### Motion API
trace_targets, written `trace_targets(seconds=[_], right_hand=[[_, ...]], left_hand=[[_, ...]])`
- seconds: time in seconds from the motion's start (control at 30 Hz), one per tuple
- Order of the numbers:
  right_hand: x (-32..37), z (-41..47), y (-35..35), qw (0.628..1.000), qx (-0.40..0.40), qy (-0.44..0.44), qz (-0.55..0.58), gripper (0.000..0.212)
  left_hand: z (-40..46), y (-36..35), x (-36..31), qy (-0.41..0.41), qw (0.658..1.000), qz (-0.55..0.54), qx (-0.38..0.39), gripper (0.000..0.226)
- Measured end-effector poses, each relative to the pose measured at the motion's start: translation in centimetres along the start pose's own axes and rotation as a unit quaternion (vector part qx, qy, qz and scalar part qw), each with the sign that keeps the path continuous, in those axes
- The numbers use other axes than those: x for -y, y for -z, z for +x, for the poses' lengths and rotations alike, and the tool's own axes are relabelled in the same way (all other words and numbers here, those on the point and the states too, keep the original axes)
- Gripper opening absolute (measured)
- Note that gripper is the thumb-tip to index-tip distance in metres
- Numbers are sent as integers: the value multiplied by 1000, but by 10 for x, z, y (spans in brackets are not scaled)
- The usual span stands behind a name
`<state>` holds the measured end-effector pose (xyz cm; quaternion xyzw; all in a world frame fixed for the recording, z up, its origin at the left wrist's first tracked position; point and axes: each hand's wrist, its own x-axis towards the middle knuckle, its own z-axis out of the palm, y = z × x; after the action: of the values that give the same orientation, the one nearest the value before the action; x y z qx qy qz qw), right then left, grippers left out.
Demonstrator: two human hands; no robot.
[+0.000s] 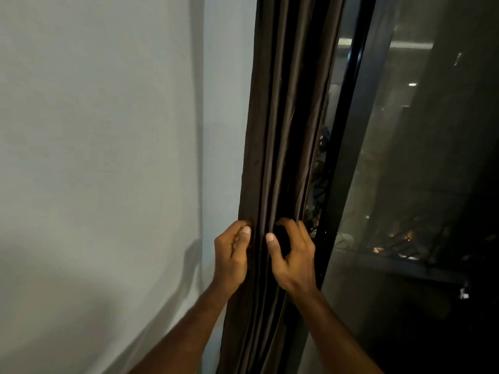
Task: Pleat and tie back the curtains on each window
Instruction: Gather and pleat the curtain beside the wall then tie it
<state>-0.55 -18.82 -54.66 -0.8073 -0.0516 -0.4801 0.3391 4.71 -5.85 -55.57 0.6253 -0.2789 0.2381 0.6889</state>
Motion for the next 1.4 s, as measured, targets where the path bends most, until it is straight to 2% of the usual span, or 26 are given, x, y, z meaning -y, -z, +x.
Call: trace_targets(seconds=[0.07, 0.13, 0.33, 0.4, 0.47, 0.53, 0.6, 0.67, 0.77, 0.87, 0.93, 1.03, 1.17, 1.3, 1.4], right_hand=[[-3, -17, -4, 1000, -16, -15, -12, 39], [-8, -28, -11, 999, -38, -25, -25, 42], [-5, -46, -14, 997, -46, -14, -67, 49], [-3, -46, -6, 994, -42, 14, -96, 55], [1, -45, 5, 987, -49, 58, -138, 57], [10, -44, 16, 975, -45, 114, -186, 50], [18, -46, 20, 959, -3, 183, -216, 39], [19, -53, 17, 959, 57, 210, -180, 28], [24, -61, 14, 991, 75, 108, -1, 12], [35, -62, 11, 995, 44, 40, 75, 11], [40, -63, 8, 997, 27, 29, 73, 12], [42, -62, 5, 998, 23, 7, 59, 24], [49, -62, -3, 998, 36, -6, 41, 35], [56, -60, -13, 999, 31, 11, 10, 25], [52, -55, -22, 999, -2, -32, -5, 9]], left_hand=[[-15, 4, 14, 44, 999, 20, -12, 13], [-29, 10, 26, 79, 996, 27, -20, 16], [-50, 16, 15, 77, 996, 30, -36, 17], [-53, 14, 2, 57, 996, 44, -55, 23], [-55, 11, -7, 43, 993, 69, -83, 10], [-59, 7, -14, 48, 992, 64, -100, 7], [-65, 4, -19, 58, 991, 54, -107, 11], [-73, 2, -25, 59, 989, 60, -120, 15], [-81, 2, -34, 52, 989, 68, -122, 17], [-87, 3, -43, 54, 985, 83, -139, 23], [-90, 5, -49, 58, 977, 101, -176, 25], [-83, 8, -57, 38, 968, 121, -217, 15], [-69, 12, -60, 16, 970, 139, -199, 10], [-69, 24, -51, 15, 974, 165, -156, 12], [-68, 44, -38, 25, 963, 195, -186, 5]])
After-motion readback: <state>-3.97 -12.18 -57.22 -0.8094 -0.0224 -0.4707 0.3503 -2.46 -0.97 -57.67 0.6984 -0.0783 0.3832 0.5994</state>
